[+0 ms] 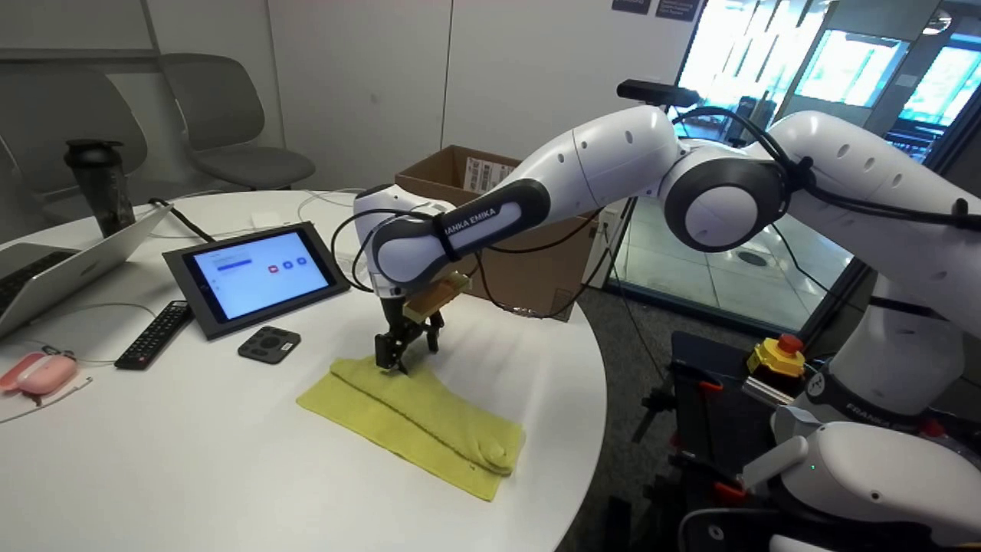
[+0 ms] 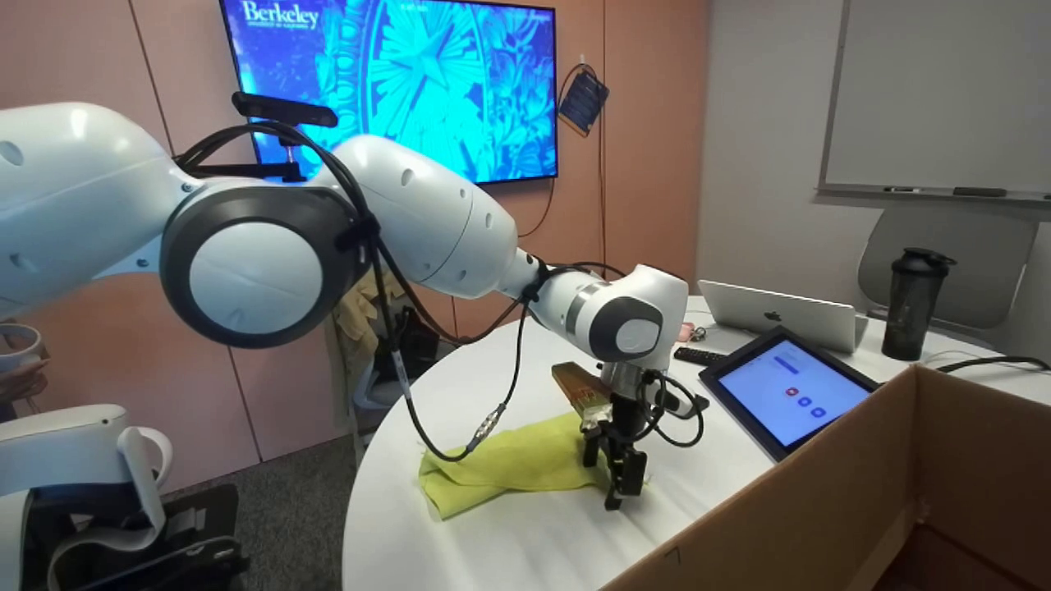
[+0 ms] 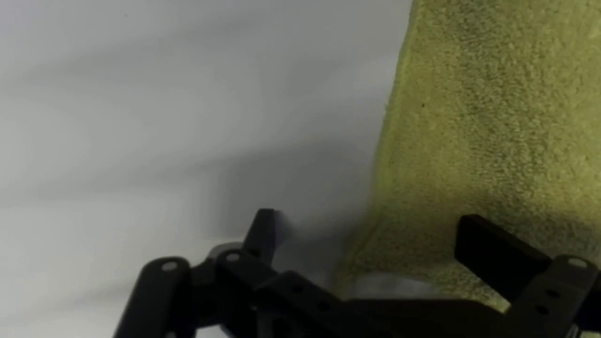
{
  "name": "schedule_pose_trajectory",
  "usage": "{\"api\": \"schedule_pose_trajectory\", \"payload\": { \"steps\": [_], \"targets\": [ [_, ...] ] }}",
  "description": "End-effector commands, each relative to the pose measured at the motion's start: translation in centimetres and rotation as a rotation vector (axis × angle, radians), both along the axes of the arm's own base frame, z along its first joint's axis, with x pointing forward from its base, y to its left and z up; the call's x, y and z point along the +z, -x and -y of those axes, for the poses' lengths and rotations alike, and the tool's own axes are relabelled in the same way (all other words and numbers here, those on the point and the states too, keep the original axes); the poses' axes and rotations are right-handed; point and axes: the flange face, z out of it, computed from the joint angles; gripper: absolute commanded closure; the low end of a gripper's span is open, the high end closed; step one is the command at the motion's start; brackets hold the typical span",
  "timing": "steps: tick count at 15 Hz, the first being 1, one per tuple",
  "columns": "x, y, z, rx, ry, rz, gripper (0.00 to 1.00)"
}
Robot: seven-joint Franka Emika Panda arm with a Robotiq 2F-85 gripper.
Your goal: Put the marker on the cloth and wrap it, then put it in the box
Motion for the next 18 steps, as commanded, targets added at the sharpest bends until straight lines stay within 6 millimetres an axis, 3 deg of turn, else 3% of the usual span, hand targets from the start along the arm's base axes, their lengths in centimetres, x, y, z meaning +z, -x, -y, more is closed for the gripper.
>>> {"api": "schedule_pose_trajectory", "payload": {
  "steps": [1,5,6,7,15,18],
  "targets": [
    [-1.3,-0.5,0.1,-0.012,-0.058,0.003,0.0],
    [-0.8,-0.6,-0.1,-0.019,-0.068,0.002,0.04],
    [-0.6,-0.7,-0.2,-0.018,-0.07,0.002,0.25],
    [-0.5,-0.7,-0.2,-0.017,-0.071,0.002,0.29],
    [0.0,-1.0,-0.9,-0.014,-0.09,0.009,0.92],
    [0.3,-1.0,-1.2,-0.004,-0.094,0.01,1.0]
  ]
}}
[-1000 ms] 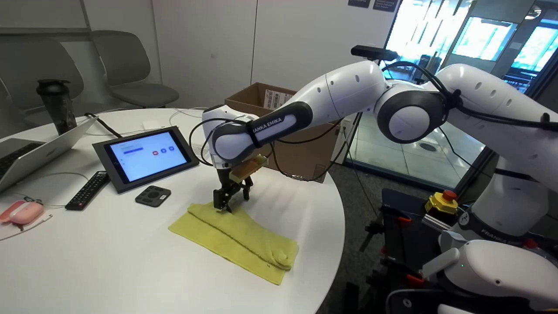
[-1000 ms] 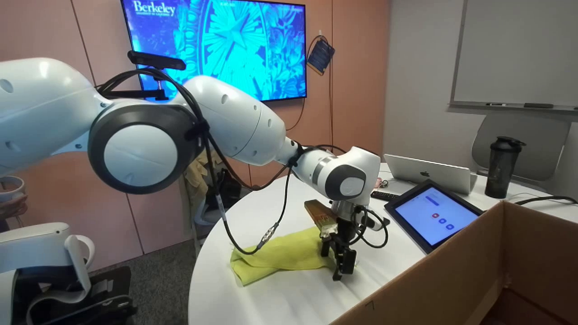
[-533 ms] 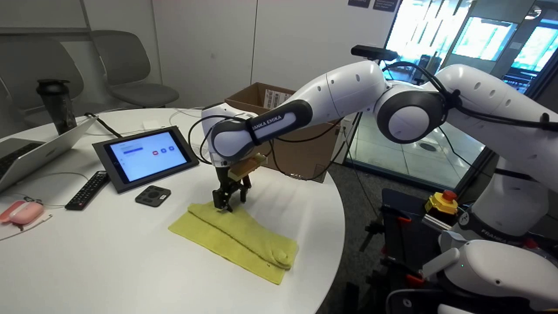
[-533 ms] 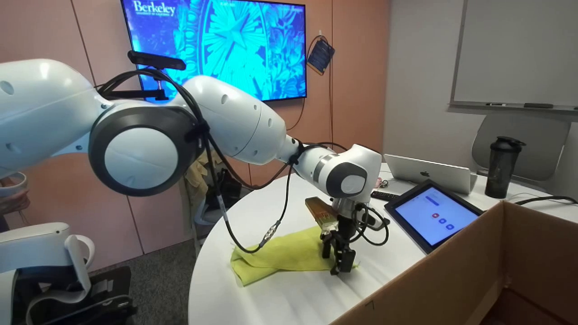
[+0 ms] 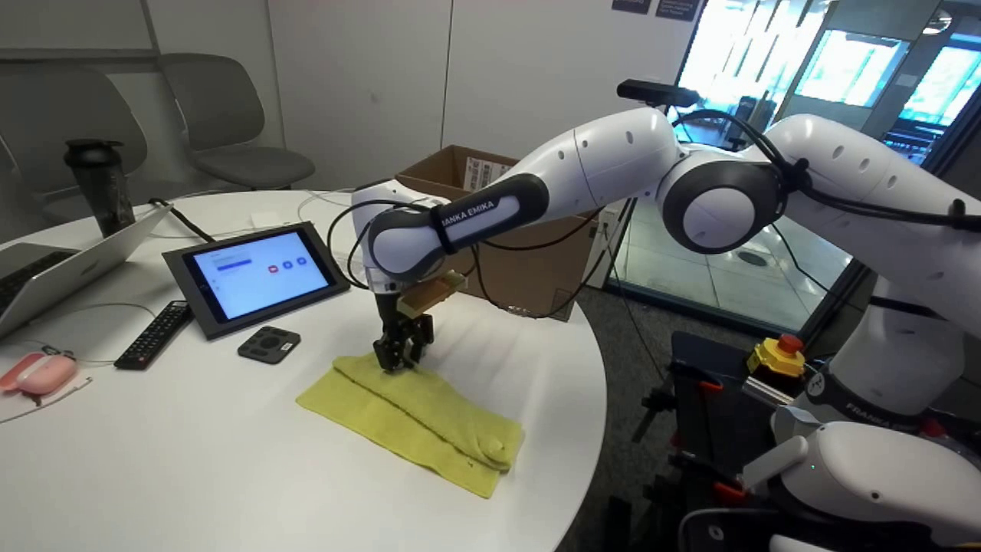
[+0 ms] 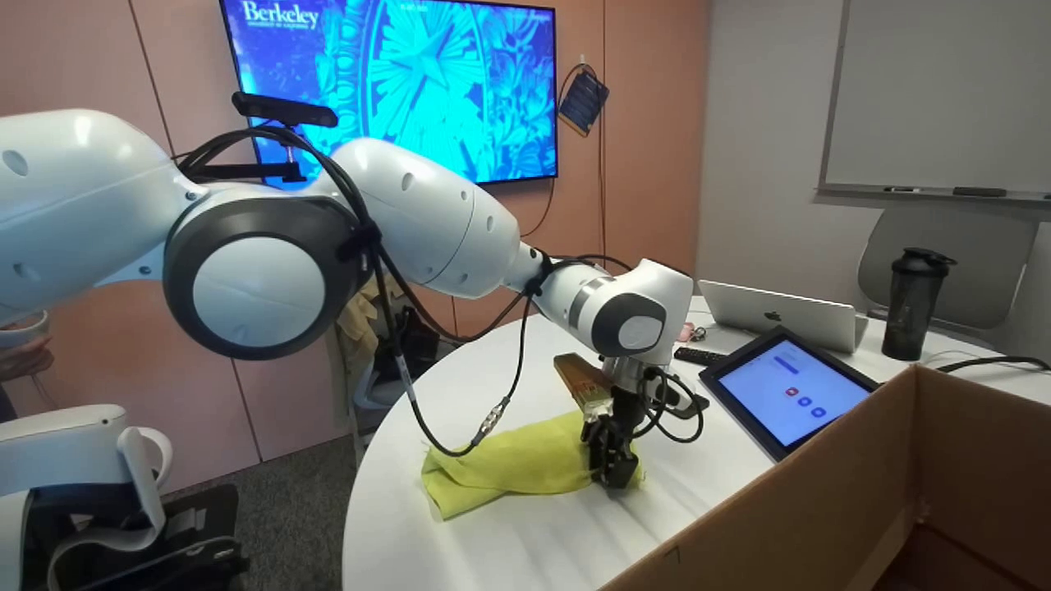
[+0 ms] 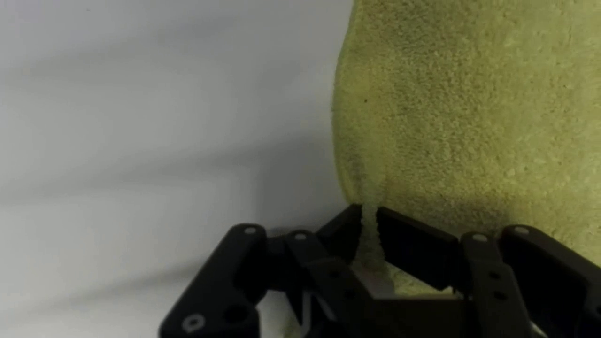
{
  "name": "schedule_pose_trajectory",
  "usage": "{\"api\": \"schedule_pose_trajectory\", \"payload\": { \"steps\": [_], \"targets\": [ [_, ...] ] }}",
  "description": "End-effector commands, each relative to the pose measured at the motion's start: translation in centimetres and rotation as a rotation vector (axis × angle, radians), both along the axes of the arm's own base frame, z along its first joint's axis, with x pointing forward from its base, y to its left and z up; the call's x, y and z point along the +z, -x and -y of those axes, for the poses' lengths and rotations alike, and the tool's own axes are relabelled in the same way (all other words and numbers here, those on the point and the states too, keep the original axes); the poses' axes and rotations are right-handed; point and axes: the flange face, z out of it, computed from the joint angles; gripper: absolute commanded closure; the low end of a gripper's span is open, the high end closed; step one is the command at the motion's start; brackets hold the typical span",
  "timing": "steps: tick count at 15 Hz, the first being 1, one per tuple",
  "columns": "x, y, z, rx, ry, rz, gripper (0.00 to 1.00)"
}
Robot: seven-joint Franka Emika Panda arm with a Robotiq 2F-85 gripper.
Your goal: Put the marker on the cloth and wrap it, then put it in the box
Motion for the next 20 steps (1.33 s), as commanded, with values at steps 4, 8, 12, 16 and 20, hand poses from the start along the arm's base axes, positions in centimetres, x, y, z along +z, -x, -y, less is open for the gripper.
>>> {"api": "schedule_pose_trajectory", "payload": {
  "steps": [4,8,12,16,20],
  "targets": [
    [1.3,-0.5,-1.2,0.03,-0.044,0.01,1.0],
    [4.9,-1.1,-3.3,0.079,-0.055,0.052,0.98],
    [8.7,-1.2,-6.4,0.14,-0.058,0.089,0.98],
    [9.1,-0.3,-10.8,0.195,-0.035,0.092,0.98],
    [5.9,1.2,-15.3,0.206,0.043,0.081,0.97]
  ]
}}
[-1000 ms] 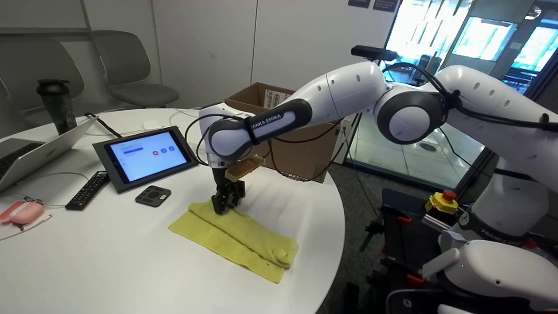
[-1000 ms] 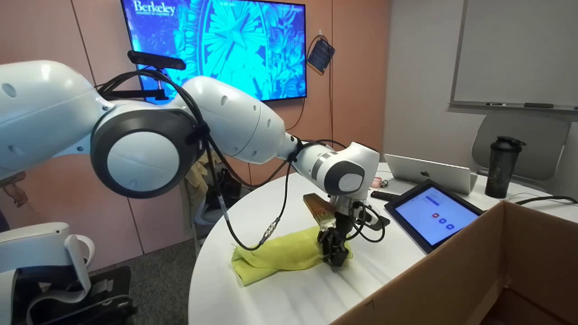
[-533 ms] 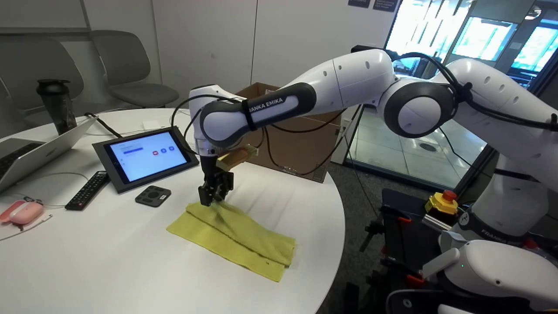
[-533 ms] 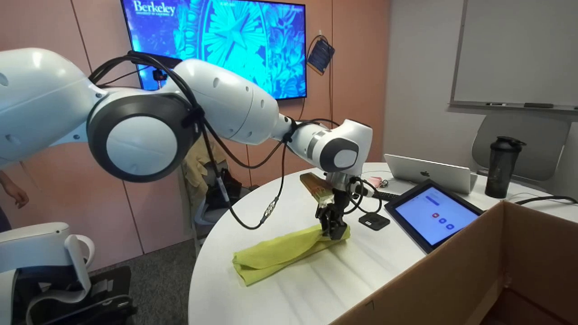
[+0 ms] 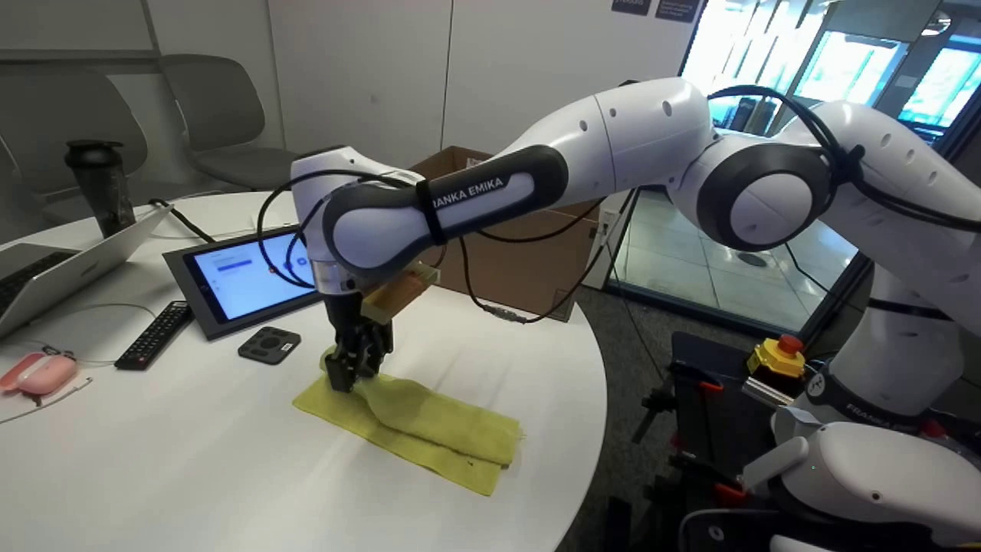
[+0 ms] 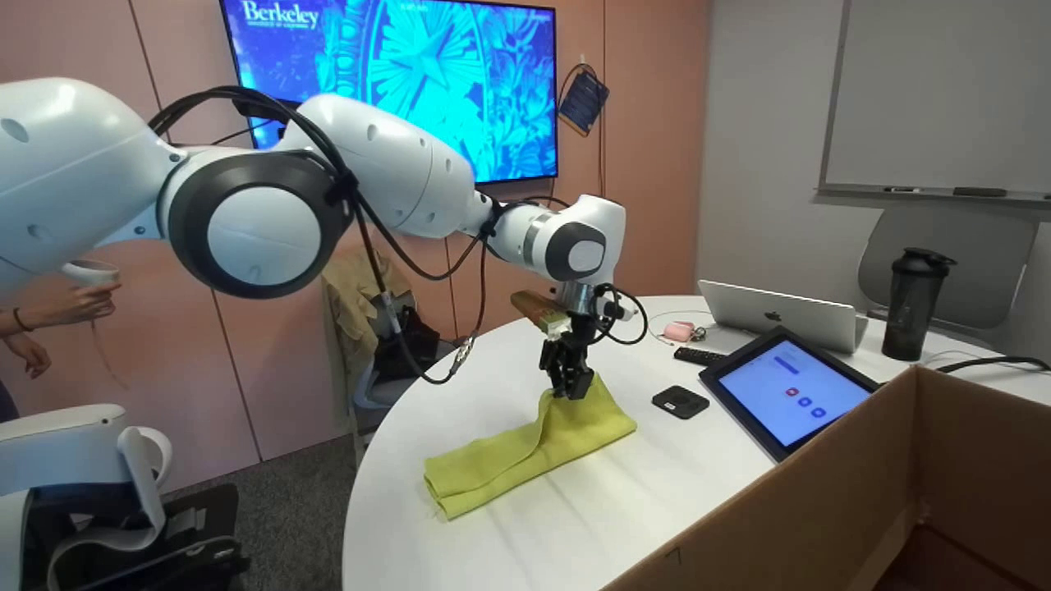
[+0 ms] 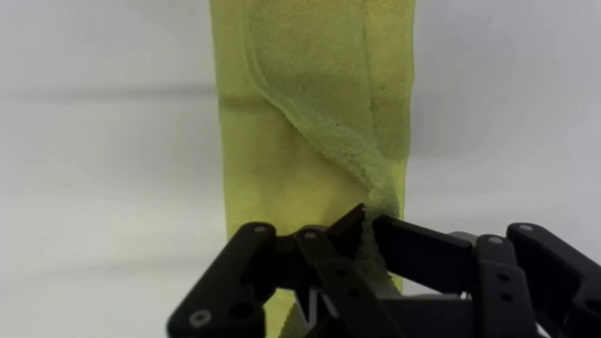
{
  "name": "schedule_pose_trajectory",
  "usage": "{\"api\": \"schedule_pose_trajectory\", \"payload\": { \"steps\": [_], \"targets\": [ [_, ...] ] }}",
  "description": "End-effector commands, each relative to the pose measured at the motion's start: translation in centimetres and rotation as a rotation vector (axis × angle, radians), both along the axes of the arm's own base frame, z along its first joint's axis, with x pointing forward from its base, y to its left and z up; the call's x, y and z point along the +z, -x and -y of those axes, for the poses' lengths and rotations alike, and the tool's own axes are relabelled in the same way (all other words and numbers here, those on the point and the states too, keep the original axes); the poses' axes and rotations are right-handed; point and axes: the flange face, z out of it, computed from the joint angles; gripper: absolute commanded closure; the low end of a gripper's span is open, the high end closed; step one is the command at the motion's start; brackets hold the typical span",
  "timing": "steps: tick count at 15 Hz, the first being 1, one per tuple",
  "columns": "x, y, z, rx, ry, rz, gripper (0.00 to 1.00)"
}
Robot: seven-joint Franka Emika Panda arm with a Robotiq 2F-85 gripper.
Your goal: Put the marker on the cloth and wrap it, then put it in the box
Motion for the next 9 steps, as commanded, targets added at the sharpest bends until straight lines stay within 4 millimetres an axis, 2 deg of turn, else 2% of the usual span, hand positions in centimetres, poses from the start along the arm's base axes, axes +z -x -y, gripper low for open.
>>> {"api": "schedule_pose_trajectory", "payload": {
  "steps": [1,3,4,6,9],
  "targets": [
    [-2.7,1.0,-3.4,-0.019,0.1,0.012,0.98],
    [-4.5,1.7,-4.7,-0.05,0.165,0.026,0.97],
    [-5.2,2.0,-5.1,-0.065,0.194,0.029,0.73],
    [-5.8,2.3,-5.8,-0.086,0.22,0.031,0.7],
    [-4.3,2.1,-6.5,-0.105,0.22,0.058,0.49]
  ]
}}
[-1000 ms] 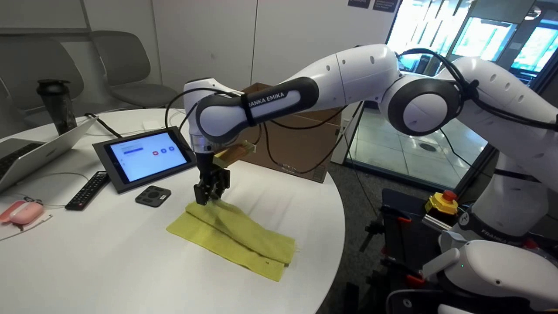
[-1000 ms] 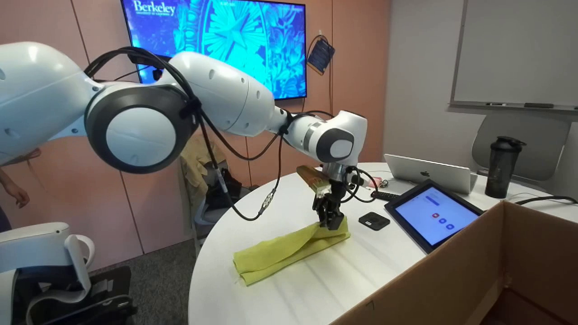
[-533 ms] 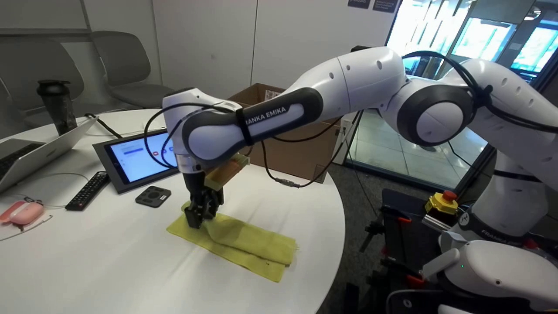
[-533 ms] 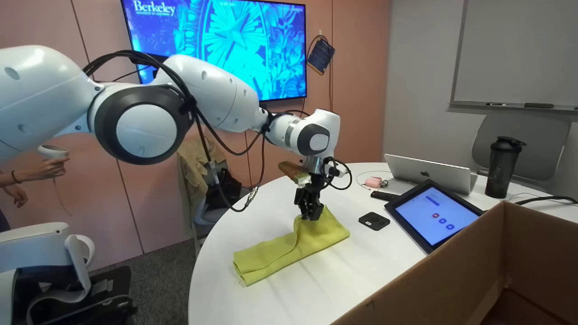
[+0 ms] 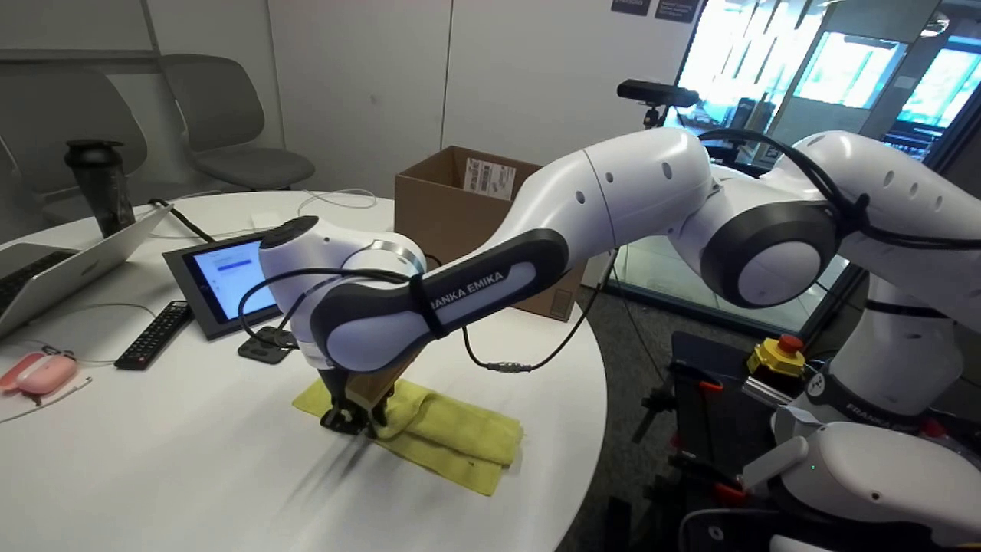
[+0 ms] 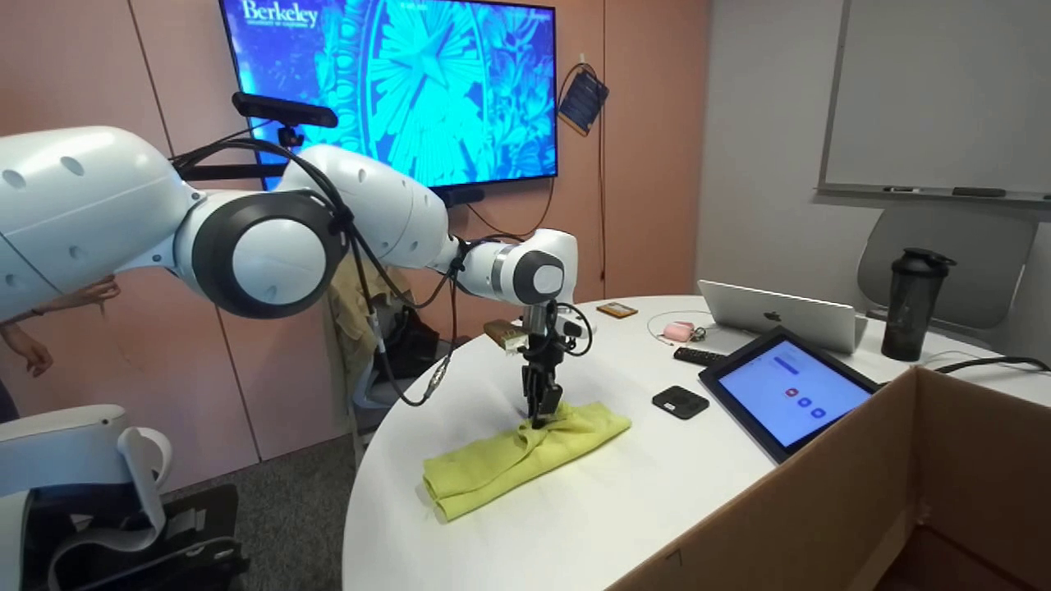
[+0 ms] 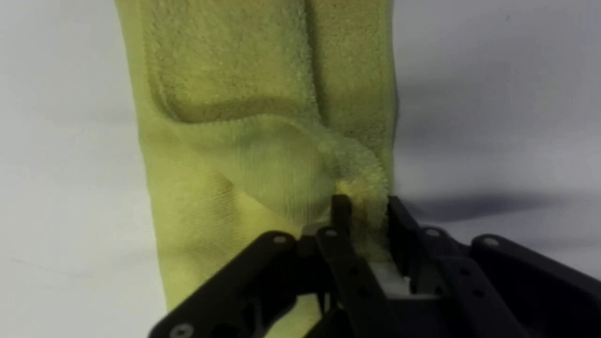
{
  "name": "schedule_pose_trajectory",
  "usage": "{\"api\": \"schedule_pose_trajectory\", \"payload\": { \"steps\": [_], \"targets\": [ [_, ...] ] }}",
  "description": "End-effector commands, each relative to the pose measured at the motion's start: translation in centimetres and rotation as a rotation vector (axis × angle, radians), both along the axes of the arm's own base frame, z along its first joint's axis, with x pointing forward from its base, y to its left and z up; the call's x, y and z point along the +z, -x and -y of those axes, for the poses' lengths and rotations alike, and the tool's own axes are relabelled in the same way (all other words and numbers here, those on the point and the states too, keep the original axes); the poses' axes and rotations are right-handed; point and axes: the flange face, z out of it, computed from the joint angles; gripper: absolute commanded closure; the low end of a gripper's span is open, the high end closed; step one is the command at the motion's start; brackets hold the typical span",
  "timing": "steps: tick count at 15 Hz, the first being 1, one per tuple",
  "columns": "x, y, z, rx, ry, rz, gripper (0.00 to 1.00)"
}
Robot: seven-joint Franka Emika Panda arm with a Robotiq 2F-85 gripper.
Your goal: Put the marker on the cloth and wrap it, then put it in the box
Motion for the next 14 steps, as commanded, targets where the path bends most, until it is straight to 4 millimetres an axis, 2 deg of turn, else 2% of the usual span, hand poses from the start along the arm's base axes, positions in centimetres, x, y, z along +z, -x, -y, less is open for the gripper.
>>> {"api": "schedule_pose_trajectory", "payload": {
  "steps": [1,5,7,11,14],
  "targets": [
    [2.2,-1.0,-0.7,-0.025,0.018,0.055,0.42],
    [6.1,-1.3,-1.1,0.014,0.006,0.075,0.12],
    [7.9,-1.0,-0.9,0.039,-0.003,0.064,0.01],
    [11.1,0.2,-0.4,0.224,-0.068,0.031,0.0],
    [11.9,1.7,0.3,0.324,-0.087,-0.004,0.0]
  ]
}}
